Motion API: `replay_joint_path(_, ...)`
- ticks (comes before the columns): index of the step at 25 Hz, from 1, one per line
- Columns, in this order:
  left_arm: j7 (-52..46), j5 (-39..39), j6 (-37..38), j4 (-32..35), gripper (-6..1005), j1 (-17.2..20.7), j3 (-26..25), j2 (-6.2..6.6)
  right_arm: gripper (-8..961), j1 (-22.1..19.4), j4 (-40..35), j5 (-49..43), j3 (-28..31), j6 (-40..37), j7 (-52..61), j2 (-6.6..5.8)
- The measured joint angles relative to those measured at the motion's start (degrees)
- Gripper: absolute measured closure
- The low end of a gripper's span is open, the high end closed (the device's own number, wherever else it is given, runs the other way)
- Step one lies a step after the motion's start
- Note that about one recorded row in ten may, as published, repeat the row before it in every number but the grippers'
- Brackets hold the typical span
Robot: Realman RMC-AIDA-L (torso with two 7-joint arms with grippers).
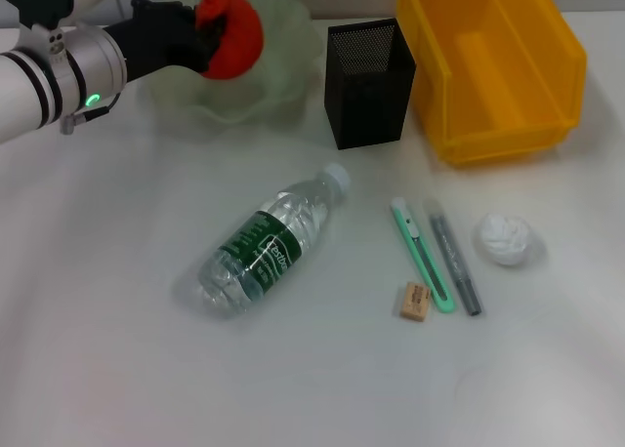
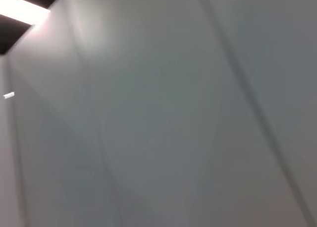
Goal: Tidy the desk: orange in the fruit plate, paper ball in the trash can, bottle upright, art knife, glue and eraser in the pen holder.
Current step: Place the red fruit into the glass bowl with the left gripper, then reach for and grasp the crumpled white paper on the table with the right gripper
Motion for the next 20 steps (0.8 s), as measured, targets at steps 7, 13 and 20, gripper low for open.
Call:
replay_joint_path(7,3.7,-3.7,1.0,-0.1,721,0.8,0.0,-0.03,199,0.0,-18.8,-16.3,-2.5,-6.0,16.8,-0.65)
replay_joint_path(13,5.2,-4.6,1.2,-0.7,418,0.9,0.0,-0.04,199,0.1,-40.9,-31.1,-4.5,-8.9,38.6,0.47)
replay_joint_path(20,5.2,-4.7,1.3,-0.8,226,1.0,0.0,-0.04,200,0.3,-59.0,-50.3,-7.0,-8.8,63.1,0.75)
